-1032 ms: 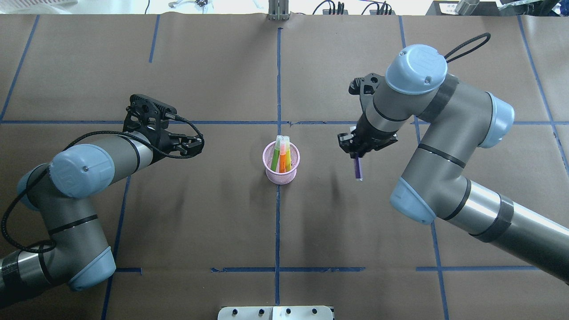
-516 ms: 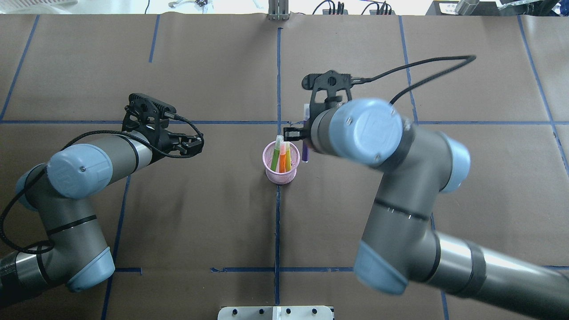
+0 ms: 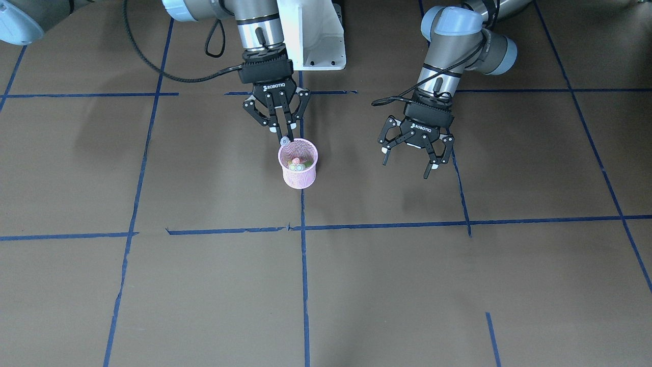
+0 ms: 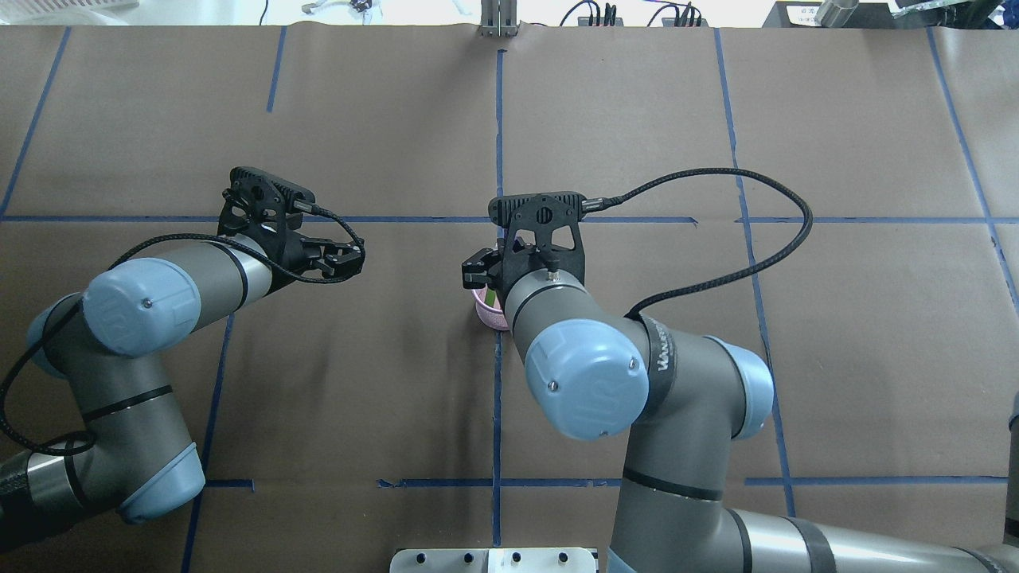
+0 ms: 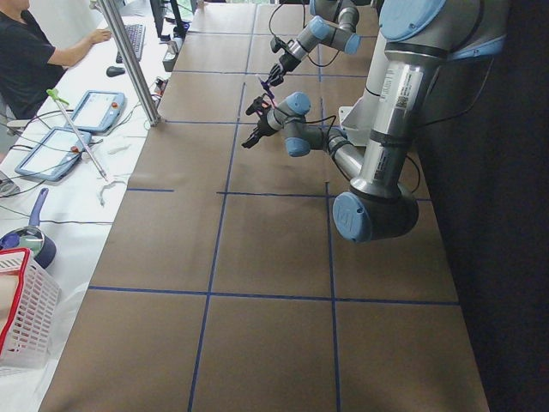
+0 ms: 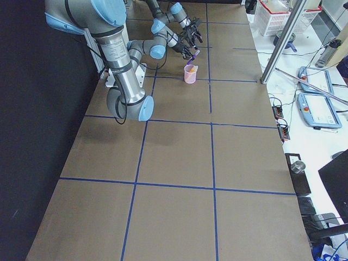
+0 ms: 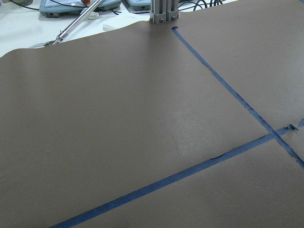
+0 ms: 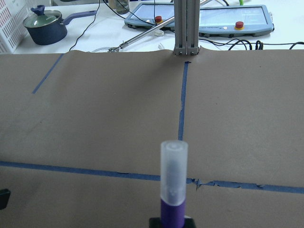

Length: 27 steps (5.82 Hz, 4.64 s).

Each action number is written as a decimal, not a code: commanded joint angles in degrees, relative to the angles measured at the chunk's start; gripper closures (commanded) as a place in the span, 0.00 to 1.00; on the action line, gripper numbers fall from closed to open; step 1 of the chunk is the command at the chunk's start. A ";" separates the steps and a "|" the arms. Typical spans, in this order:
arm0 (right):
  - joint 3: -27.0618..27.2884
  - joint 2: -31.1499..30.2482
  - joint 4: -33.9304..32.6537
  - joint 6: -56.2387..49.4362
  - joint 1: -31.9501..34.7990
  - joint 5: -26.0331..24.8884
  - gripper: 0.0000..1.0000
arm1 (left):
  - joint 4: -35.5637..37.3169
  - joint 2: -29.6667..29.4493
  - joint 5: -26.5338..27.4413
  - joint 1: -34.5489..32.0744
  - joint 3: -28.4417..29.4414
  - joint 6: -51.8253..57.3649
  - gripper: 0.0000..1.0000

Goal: Collect pens into pen holder

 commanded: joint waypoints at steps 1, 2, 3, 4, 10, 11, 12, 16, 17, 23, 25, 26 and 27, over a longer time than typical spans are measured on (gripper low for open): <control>-4.94 0.09 4.65 1.37 -1.11 -4.05 0.99 | -0.04 0.00 0.00 0.00 -0.01 0.02 0.00; -4.96 0.00 5.81 1.03 -1.12 -4.06 0.99 | 0.04 0.18 0.00 0.00 -0.09 -0.07 0.00; -4.97 -0.69 5.73 0.59 -1.46 -4.06 0.39 | 0.04 0.18 -0.09 0.00 -0.01 0.02 0.00; -4.70 -1.92 5.82 0.59 -1.90 -4.15 0.00 | 0.04 0.62 -0.09 0.00 -0.01 0.11 0.00; 6.11 -19.56 5.11 -10.68 27.09 42.30 0.00 | 1.10 16.05 -27.35 -21.21 1.31 7.31 0.00; 5.67 -24.56 5.03 -20.41 35.97 51.74 0.00 | 1.44 20.00 -36.73 -29.19 1.57 14.62 0.00; 2.80 -28.00 4.94 -28.60 45.89 62.28 0.00 | 4.49 22.04 -45.27 -39.18 2.62 24.53 0.00; -12.14 -39.53 4.76 -64.03 69.61 74.60 0.00 | 27.93 21.20 -55.01 -59.15 3.43 41.15 0.00; -15.30 -39.72 3.02 -68.36 72.59 74.17 0.00 | 34.08 17.53 -56.85 -58.71 4.47 41.24 0.00; -17.53 -39.99 -5.96 -80.80 77.02 73.46 0.00 | 48.73 20.57 -54.27 -62.13 0.79 53.99 0.00; -16.67 -39.38 -8.75 -80.97 73.24 73.81 0.00 | 48.82 23.98 -53.00 -62.93 -1.65 54.51 0.00; -12.30 -40.07 -12.78 -81.06 72.63 73.72 0.00 | 49.17 24.09 -53.26 -62.84 -2.20 54.43 0.00; -7.21 -41.12 -17.34 -81.15 72.80 73.81 0.00 | 50.83 24.17 -53.44 -62.93 -2.99 54.51 0.00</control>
